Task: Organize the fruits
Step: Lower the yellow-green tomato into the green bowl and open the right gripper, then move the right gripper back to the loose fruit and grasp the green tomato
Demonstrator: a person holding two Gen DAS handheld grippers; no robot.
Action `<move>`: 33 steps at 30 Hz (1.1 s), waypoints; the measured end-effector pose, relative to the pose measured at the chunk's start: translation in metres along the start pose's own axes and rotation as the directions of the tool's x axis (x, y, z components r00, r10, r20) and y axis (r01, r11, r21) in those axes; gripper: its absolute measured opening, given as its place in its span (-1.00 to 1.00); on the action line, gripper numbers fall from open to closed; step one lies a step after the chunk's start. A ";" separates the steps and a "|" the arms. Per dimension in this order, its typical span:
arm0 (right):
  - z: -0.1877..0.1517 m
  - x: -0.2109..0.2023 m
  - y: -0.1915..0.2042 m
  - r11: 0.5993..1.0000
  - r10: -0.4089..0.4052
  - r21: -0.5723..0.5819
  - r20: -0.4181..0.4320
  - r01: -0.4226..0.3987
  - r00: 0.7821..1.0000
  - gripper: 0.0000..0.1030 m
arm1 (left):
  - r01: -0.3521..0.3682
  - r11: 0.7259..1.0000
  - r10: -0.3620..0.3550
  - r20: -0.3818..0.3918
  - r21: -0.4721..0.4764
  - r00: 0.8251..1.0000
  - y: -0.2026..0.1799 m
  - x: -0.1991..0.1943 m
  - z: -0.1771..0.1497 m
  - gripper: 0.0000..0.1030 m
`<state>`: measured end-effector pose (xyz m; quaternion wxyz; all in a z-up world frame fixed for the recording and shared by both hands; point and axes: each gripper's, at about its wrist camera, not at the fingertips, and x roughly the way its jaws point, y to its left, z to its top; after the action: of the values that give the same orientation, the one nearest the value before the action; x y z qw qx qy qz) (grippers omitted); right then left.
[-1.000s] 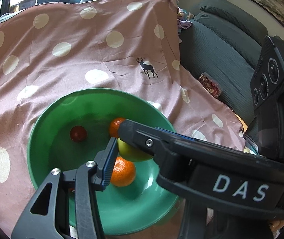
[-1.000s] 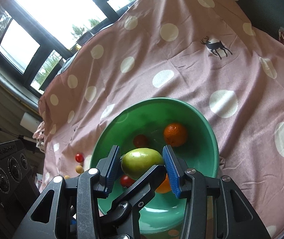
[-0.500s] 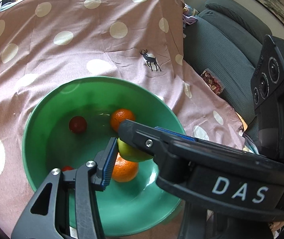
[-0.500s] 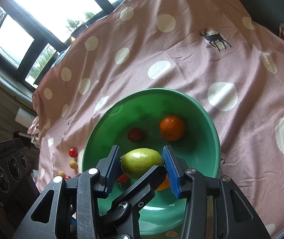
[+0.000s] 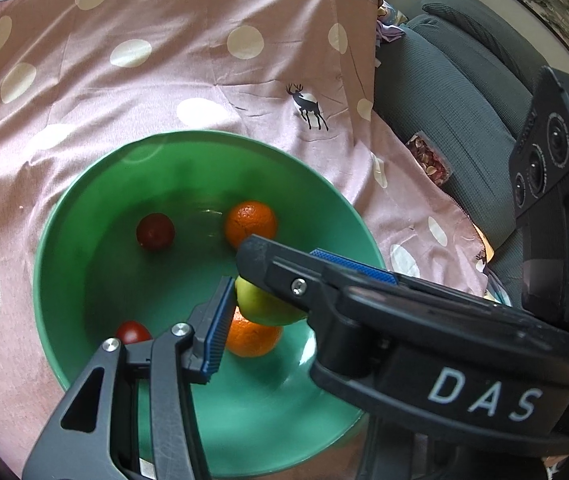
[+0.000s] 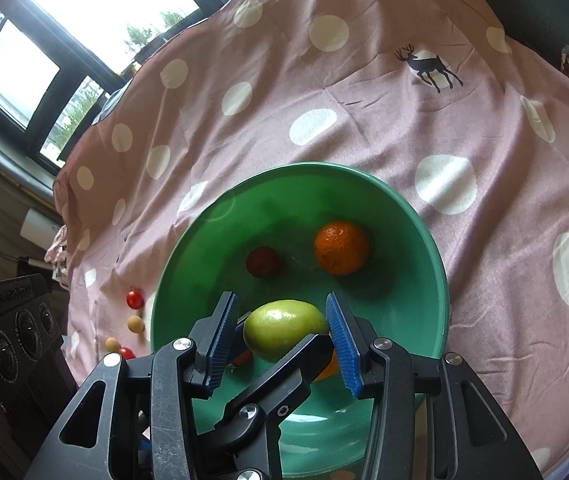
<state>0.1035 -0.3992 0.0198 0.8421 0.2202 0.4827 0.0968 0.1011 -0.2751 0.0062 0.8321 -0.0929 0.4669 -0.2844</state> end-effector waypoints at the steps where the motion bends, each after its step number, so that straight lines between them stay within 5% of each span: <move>1: 0.000 -0.001 0.001 1.000 -0.008 -0.003 0.003 0.008 1.000 -0.07 | 0.005 1.000 -0.005 -0.003 -0.007 1.000 0.001 0.000 0.000 -0.11; 7: 0.002 -0.010 0.003 1.000 -0.001 0.005 0.035 0.001 0.999 0.22 | 0.014 1.000 -0.013 0.033 -0.009 0.999 0.001 -0.019 -0.001 -0.02; 11: 0.002 -0.022 0.004 1.000 0.009 0.019 0.079 -0.010 0.997 0.30 | 0.006 1.000 -0.006 0.093 0.008 0.996 0.001 -0.045 -0.005 0.33; 18: 0.001 -0.039 0.017 1.000 0.017 0.012 0.153 -0.019 0.988 0.35 | -0.024 0.999 0.028 0.183 -0.024 0.983 0.020 -0.097 -0.012 0.45; 27: -0.009 -0.044 0.055 0.998 0.030 -0.057 0.199 -0.018 0.980 0.41 | -0.203 0.967 0.239 0.280 -0.152 0.930 0.082 -0.176 -0.040 0.50; 33: -0.019 -0.035 0.082 0.993 0.018 -0.120 0.181 0.004 0.983 0.41 | -0.242 0.942 0.310 0.333 -0.231 0.891 0.124 -0.222 -0.063 0.60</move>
<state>0.0738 -0.3345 0.0763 0.8939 0.1790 0.3965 0.1082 0.0072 -0.0414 0.0804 0.9240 -0.1527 0.3370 -0.0963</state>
